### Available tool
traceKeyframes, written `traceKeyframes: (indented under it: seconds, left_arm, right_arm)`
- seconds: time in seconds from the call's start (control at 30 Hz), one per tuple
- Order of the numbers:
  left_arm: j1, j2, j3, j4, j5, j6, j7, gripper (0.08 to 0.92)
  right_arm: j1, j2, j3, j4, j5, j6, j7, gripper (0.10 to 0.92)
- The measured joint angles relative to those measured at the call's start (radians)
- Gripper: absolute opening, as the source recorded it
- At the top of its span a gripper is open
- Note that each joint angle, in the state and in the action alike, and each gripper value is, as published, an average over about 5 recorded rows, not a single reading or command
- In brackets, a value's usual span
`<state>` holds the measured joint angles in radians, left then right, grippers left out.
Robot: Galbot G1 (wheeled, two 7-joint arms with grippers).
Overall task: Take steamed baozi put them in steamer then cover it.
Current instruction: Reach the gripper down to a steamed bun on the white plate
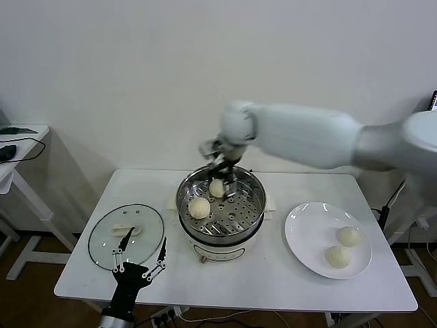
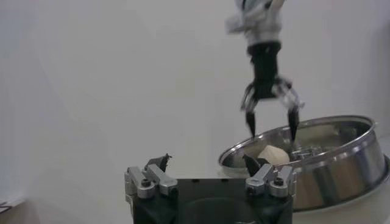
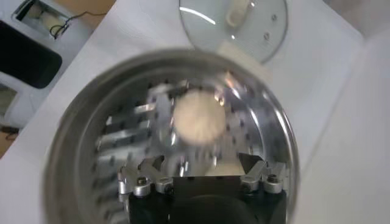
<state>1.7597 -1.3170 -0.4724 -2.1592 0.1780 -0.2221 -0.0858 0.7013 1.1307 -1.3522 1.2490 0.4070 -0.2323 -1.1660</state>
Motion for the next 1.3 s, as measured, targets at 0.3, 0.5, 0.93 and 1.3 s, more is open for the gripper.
traceKeyframes:
  seconds: [0.3, 0.5, 0.93, 1.3]
  left_arm:
    - [0.011, -0.002, 0.013, 0.003, 0.013, -0.007, 0.001, 0.823]
    - [0.023, -0.009, 0.013, 0.004, 0.021, -0.014, 0.0, 0.823]
    - [0.041, -0.018, 0.016, 0.015, 0.036, -0.021, -0.005, 0.823]
    - [0.048, -0.025, 0.024, 0.023, 0.044, -0.025, -0.009, 0.823]
  right_arm:
    - [-0.015, -0.301, 0.026, 0.03, -0.141, 0.132, -0.148, 0.823]
    - [-0.121, -0.465, 0.059, 0.051, -0.234, 0.201, -0.165, 0.823]
    - [-0.412, -0.615, 0.198, 0.053, -0.372, 0.234, -0.074, 0.823]
    - [-0.572, -0.615, 0.285, 0.028, -0.41, 0.215, 0.003, 0.823]
